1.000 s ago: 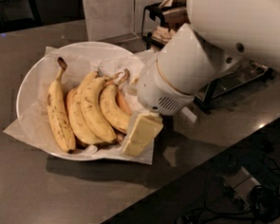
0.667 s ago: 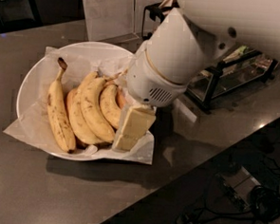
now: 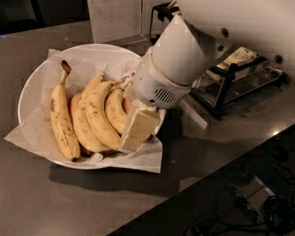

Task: Pick banana from white bowl

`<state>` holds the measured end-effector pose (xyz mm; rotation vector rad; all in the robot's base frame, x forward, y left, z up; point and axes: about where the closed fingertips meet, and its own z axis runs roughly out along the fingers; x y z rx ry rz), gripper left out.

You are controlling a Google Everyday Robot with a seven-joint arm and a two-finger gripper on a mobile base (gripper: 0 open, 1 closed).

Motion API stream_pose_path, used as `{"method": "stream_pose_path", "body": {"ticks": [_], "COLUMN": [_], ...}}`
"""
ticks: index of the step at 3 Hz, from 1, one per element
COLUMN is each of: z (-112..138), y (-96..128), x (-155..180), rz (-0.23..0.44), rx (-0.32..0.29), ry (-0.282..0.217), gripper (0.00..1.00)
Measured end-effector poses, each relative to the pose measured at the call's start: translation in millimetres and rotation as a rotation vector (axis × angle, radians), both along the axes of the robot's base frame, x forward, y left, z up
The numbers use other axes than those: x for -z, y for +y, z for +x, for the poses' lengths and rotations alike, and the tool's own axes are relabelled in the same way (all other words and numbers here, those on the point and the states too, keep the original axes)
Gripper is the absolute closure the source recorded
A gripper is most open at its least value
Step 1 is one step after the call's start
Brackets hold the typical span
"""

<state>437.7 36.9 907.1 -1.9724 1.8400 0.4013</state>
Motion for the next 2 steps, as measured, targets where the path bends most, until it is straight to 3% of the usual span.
{"method": "stream_pose_path", "body": {"ticks": [1, 2], "z": [7.4, 9.0], "y": [-0.4, -2.3], "x": [18.9, 33.1], "rz": [-0.01, -0.024], "rx": [0.013, 0.021], "ry": [0.056, 0.099], "gripper": [0.25, 0.44]}}
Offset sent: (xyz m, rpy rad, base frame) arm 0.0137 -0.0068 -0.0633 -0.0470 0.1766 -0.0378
